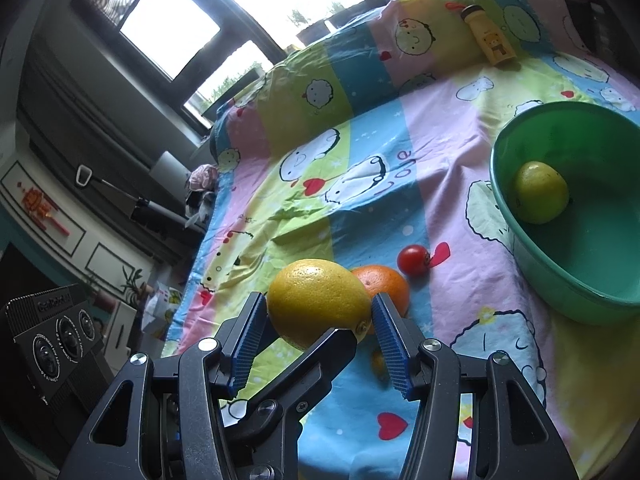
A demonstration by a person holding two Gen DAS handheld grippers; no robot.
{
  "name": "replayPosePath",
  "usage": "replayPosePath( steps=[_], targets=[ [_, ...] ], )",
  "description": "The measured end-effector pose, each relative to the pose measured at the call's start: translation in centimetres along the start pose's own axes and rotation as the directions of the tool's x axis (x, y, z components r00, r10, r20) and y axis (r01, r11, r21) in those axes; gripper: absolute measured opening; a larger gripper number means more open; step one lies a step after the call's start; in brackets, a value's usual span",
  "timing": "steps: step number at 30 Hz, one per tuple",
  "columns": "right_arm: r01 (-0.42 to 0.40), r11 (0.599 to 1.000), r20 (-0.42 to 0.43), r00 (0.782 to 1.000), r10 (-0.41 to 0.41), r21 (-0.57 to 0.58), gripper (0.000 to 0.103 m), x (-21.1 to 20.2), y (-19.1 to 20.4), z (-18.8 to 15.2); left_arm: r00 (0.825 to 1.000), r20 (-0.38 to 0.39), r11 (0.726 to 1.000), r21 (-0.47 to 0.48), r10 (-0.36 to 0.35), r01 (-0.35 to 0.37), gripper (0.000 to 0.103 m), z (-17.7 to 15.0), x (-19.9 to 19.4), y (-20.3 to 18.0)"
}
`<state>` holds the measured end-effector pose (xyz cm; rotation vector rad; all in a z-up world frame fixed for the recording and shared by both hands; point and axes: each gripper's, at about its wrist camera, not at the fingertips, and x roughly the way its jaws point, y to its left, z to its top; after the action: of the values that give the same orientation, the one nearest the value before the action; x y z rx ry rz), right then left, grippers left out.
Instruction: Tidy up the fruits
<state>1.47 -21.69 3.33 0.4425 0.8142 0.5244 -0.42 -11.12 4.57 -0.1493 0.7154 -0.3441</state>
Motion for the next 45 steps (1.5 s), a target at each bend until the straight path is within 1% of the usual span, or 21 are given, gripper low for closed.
replayPosePath(
  steps=[20, 34, 45],
  targets=[
    [-0.014, 0.999, 0.057, 0.998, 0.011, 0.048, 0.058, -1.8, -1.7, 1.3, 1.0, 0.005, 0.997, 0.075, -0.006, 0.006, 0.054, 1.6, 0.8, -2.4],
    [-0.015, 0.997, 0.106, 0.994, 0.006, 0.082, 0.058, -3.3, -3.3, 2.2, 1.0, 0.012, 0.991, 0.129, -0.028, 0.026, 0.054, 3.1, 1.9, -4.6],
    [-0.015, 0.992, 0.135, 0.991, -0.002, 0.123, 0.058, -4.2, -4.9, 2.9, 0.999, 0.004, 0.985, 0.168, -0.044, 0.043, 0.054, 4.0, 3.1, -5.8]
  ],
)
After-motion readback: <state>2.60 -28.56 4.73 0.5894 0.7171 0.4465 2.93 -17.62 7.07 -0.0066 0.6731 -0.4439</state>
